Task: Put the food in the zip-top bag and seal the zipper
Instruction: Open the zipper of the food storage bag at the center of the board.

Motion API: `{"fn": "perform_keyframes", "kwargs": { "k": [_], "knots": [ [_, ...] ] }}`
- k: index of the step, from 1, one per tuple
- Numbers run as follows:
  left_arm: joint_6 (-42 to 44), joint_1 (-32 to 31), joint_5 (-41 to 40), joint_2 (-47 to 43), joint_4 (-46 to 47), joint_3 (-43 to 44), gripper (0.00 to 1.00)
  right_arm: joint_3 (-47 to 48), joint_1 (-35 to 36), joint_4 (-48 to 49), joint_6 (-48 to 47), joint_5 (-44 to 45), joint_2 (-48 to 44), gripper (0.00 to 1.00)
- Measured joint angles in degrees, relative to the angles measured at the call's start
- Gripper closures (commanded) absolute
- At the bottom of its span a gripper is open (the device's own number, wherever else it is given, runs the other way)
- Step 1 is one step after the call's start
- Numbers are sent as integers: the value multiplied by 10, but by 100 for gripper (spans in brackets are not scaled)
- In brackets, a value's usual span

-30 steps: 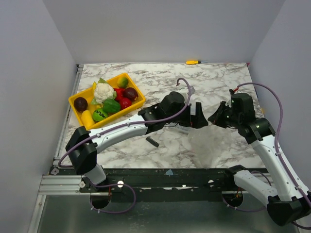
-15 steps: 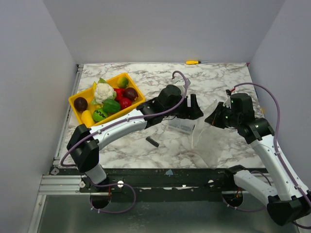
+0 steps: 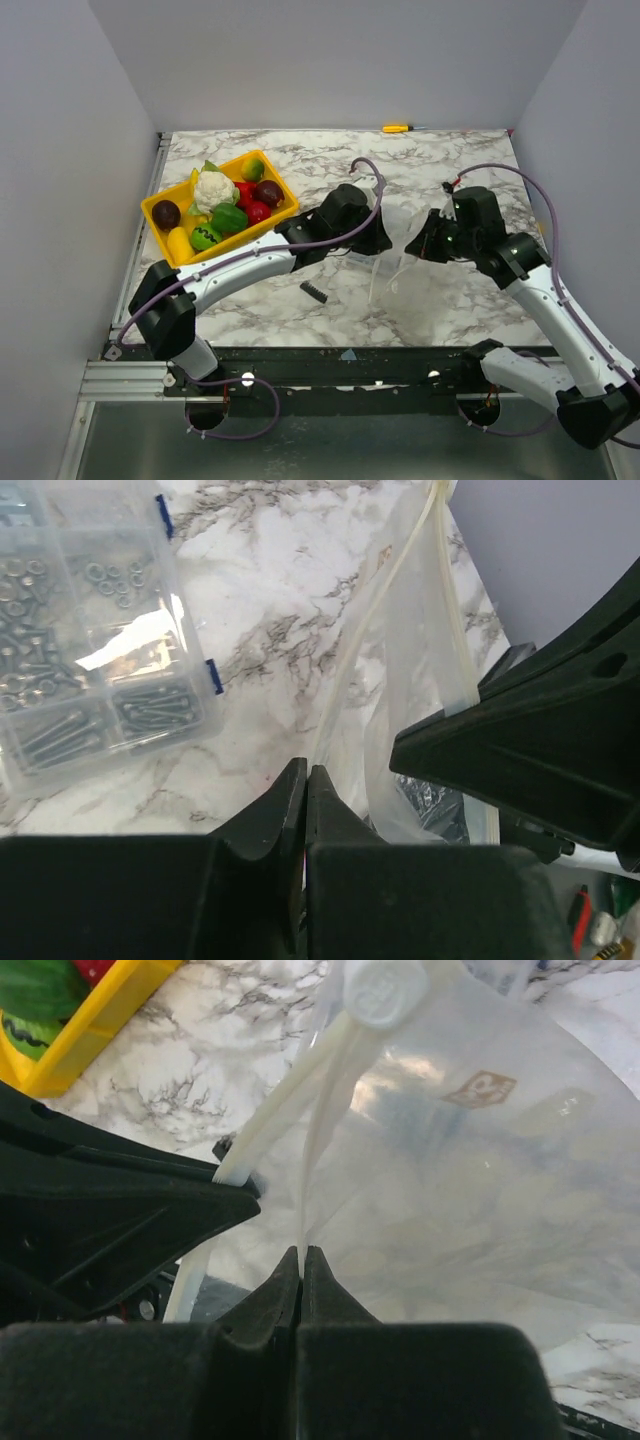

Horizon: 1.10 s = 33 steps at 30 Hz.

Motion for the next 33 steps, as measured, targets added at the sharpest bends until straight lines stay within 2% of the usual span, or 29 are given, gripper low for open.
{"fn": "perform_keyframes", "kwargs": {
  "k": [3, 8, 13, 18, 27, 30, 31, 33],
  "knots": [
    [13, 1, -32, -30, -18, -16, 100, 23, 59, -9, 17, 49, 32, 100],
    [19, 7, -114, -98, -55, -63, 100, 97, 157, -83, 63, 214, 128, 100],
    [1, 41, -139, -149, -52, -136, 100, 131, 192, -159, 99, 320, 180, 100],
    [-18, 57, -137, -157, -43, -180, 100, 143, 196, -159, 103, 330, 170, 100],
    [-23, 56, -116, -157, -7, -180, 100, 143, 197, -138, 116, 335, 113, 100],
    [-23, 56, -94, -157, 4, -180, 100, 163, 197, -140, 116, 333, 120, 100],
    [-23, 56, -80, -157, 7, -180, 99, 166, 197, -137, 115, 331, 123, 100],
    [-23, 56, -48, -155, 18, -180, 87, 167, 197, -138, 113, 327, 131, 100]
  ]
}}
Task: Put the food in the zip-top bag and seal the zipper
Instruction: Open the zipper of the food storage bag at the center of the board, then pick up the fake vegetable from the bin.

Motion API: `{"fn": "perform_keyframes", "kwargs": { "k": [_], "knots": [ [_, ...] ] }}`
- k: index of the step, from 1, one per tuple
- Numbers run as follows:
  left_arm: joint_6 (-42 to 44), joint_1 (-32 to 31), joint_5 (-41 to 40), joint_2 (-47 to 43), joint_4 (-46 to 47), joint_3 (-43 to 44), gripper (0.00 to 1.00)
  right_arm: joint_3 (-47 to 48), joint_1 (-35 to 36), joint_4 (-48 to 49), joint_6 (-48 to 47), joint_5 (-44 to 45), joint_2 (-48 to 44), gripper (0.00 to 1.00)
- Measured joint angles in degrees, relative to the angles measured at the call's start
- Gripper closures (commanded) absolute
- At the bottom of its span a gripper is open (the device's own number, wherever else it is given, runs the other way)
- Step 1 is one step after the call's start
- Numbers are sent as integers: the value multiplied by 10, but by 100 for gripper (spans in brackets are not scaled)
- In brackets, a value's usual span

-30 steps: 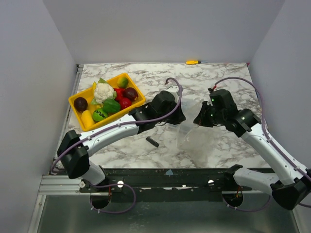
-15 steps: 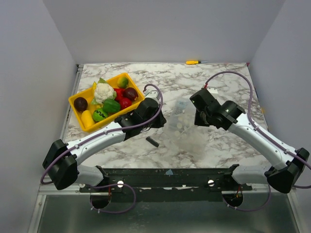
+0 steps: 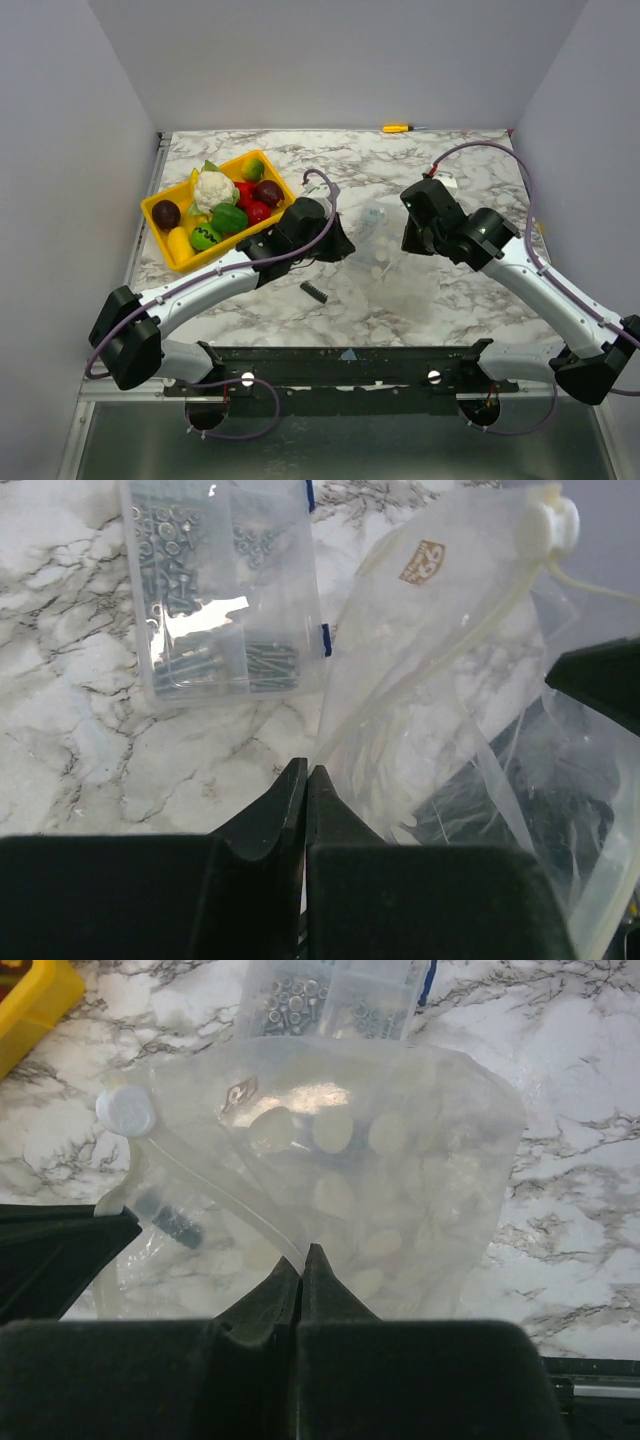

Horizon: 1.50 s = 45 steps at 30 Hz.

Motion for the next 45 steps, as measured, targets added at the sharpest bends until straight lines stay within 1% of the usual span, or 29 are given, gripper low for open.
{"fn": "perform_keyframes", "kwargs": {
  "k": [2, 5, 9, 11, 13, 18, 20, 23, 26, 28, 29, 30, 34, 38, 41, 45],
  "knots": [
    [0, 1, 18, 3, 5, 0, 70, -2, 0, 0, -2, -2, 8, 100],
    [1, 4, 49, 7, 7, 0, 51, -14, 0, 0, -5, -3, 9, 100],
    [6, 15, 80, 3, 6, 0, 32, -22, 0, 0, -7, -3, 8, 100],
    [6, 22, 86, -4, 4, 0, 25, -23, 0, 0, -10, -3, 8, 100],
    [7, 35, 94, -24, 1, -3, 21, -23, 0, 0, -11, -2, 8, 100],
    [23, 81, 100, -90, -6, -20, 15, -23, 0, 0, -23, -2, 8, 100],
    [35, 102, 90, -111, -10, -30, 14, -23, 0, 0, -28, -2, 8, 100],
    [57, 145, 50, -135, -33, -41, 14, -24, 0, 1, -36, -1, 8, 100],
    [71, 186, -7, -141, -59, -42, 13, -27, 0, 1, -42, -1, 8, 100],
    [71, 221, -59, -141, -80, -42, 10, -30, 0, 1, -47, -1, 8, 100],
    [66, 238, -81, -141, -89, -42, 7, -31, 0, 1, -50, -1, 8, 100],
    [59, 253, -101, -141, -97, -42, 6, -31, 0, 1, -52, -1, 8, 100],
    [4, 320, -149, -140, -108, -50, 5, -37, 0, 4, -64, -2, 8, 100],
    [-62, 392, -150, -131, -104, -70, 5, -44, 0, 4, -75, -2, 8, 100],
    [-98, 424, -142, -110, -97, -74, 6, -47, 0, 5, -81, -3, 7, 100],
    [-146, 443, -134, -74, -96, -74, 6, -54, 0, 8, -86, -6, 3, 100]
  ]
}}
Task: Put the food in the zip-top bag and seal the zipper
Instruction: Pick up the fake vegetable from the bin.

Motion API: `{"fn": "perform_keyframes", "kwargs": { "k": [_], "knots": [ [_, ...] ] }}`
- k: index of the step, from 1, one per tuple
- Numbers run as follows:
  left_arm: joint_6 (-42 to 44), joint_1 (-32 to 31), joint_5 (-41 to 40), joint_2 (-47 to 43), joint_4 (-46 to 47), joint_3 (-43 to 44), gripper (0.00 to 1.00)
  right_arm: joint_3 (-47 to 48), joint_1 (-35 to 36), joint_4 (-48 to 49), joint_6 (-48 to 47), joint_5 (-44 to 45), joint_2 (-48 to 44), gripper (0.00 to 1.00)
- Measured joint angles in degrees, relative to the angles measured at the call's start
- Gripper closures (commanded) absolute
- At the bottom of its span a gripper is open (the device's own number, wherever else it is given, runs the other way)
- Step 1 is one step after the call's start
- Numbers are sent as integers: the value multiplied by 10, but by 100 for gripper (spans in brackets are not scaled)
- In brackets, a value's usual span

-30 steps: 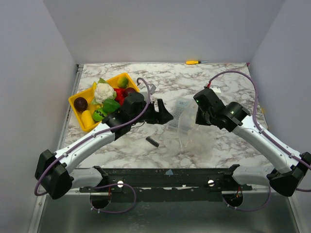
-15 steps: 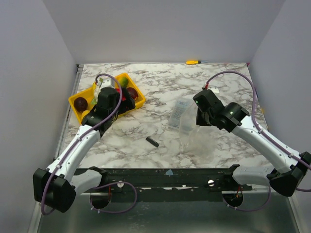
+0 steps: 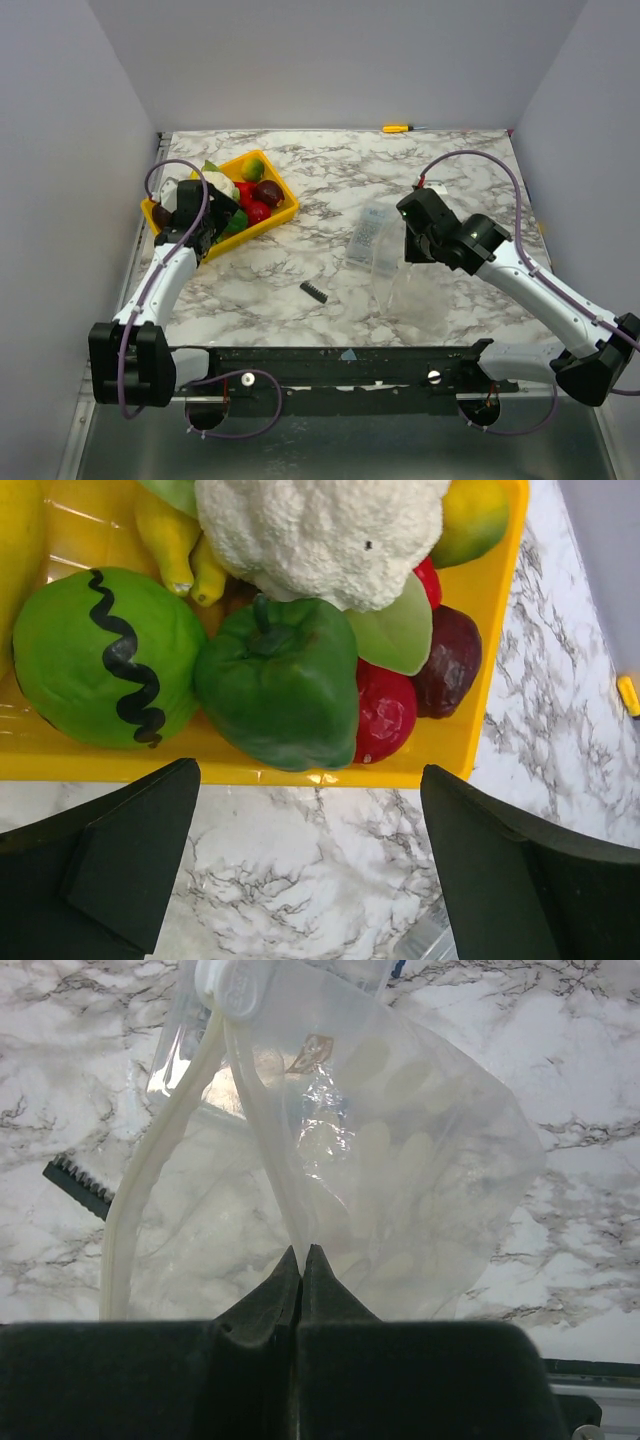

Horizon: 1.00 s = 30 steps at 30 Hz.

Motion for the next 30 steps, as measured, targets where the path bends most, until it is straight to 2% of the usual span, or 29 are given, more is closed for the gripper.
{"fn": "perform_keyframes", "kwargs": {
  "k": [7, 14, 16, 18, 20, 23, 27, 30],
  "knots": [
    [-72, 27, 26, 38, 34, -24, 7, -1, 0, 2, 0, 0, -3, 100],
    [-108, 30, 39, 73, 119, -56, 8, -1, 0, 1, 0, -7, -2, 100],
    [-118, 30, 43, 82, 141, -68, 14, -1, 0, 1, 1, -8, -2, 100],
    [-124, 30, 45, 91, 160, -71, 25, -1, 0, 2, 1, -9, -2, 100],
    [-125, 30, 44, 96, 170, -71, 40, -1, 0, 2, 2, -12, -2, 100],
    [-123, 30, 43, 96, 186, -76, 53, -1, 0, 2, 3, -15, -2, 100],
    [-114, 30, 42, 86, 205, -92, 66, -1, 0, 2, 3, -14, -2, 100],
    [-102, 30, 43, 54, 206, -107, 69, -1, 0, 2, 3, -14, -2, 100]
  ]
}}
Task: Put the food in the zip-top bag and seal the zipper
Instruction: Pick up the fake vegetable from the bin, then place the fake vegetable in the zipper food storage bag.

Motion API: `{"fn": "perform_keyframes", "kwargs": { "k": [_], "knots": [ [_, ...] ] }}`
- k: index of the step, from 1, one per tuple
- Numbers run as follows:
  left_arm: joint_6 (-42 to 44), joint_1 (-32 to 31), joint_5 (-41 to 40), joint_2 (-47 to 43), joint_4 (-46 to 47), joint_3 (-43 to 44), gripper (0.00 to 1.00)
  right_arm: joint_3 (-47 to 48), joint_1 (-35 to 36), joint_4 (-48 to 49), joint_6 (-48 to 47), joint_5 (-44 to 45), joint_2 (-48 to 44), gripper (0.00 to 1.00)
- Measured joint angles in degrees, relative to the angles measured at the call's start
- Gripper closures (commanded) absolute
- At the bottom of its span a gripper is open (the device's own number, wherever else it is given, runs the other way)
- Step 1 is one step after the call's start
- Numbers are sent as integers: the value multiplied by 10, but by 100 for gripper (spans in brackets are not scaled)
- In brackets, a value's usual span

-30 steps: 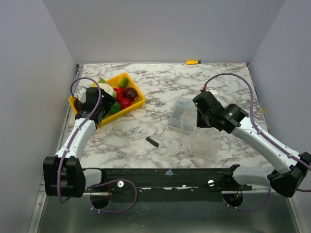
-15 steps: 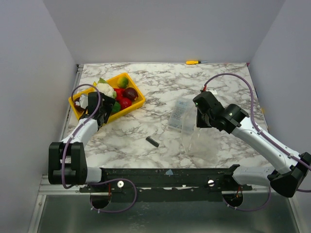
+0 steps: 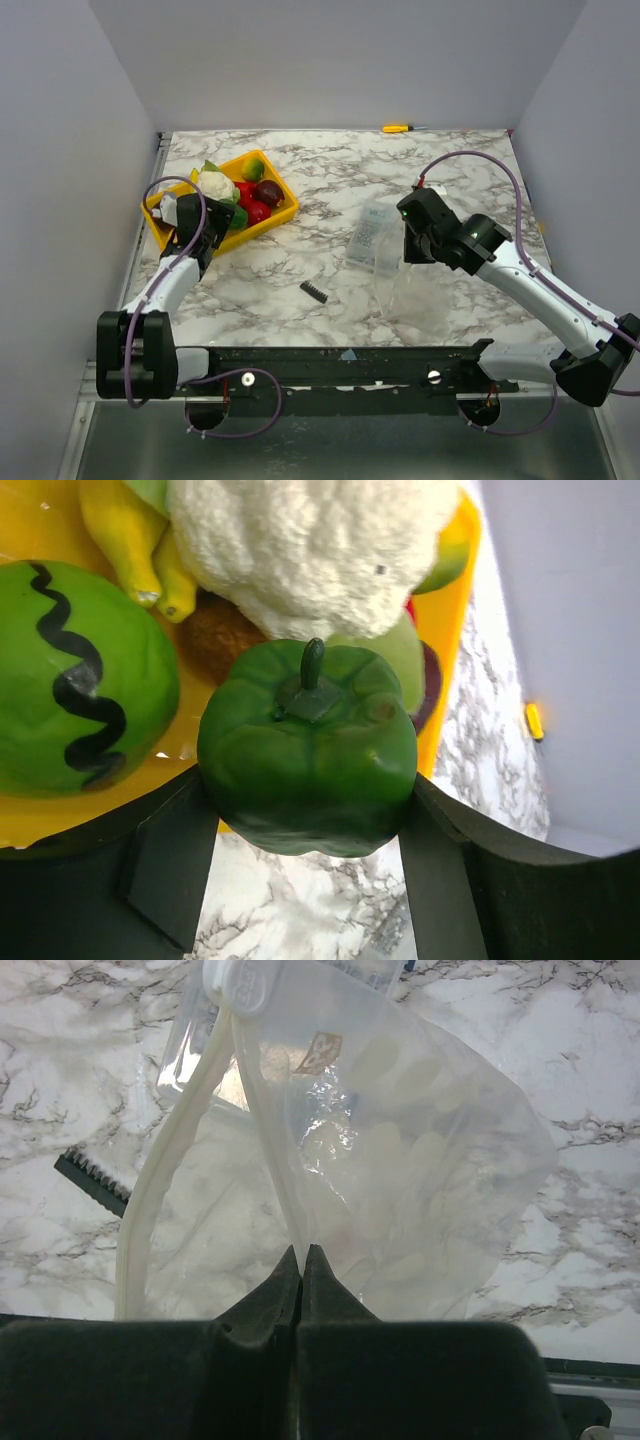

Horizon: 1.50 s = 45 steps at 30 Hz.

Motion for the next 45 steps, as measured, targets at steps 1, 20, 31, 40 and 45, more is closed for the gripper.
{"fn": "perform_keyframes", "kwargs": {
  "k": [1, 20, 31, 40, 45],
  "knots": [
    [8, 0, 2, -19, -1, -4, 70, 0, 0, 0, 0, 0, 0, 100],
    [103, -348, 261, -261, 108, -49, 65, -26, 0, 42, -13, -11, -21, 100],
    [128, -452, 315, -72, 187, 41, 66, -26, 0, 63, 10, -53, -42, 100],
    [146, -507, 307, -30, 143, 74, 65, -22, 0, 62, 13, -64, -40, 100],
    [154, -515, 260, -18, 42, 125, 59, -13, 0, 63, 14, -64, -40, 100]
  ]
}}
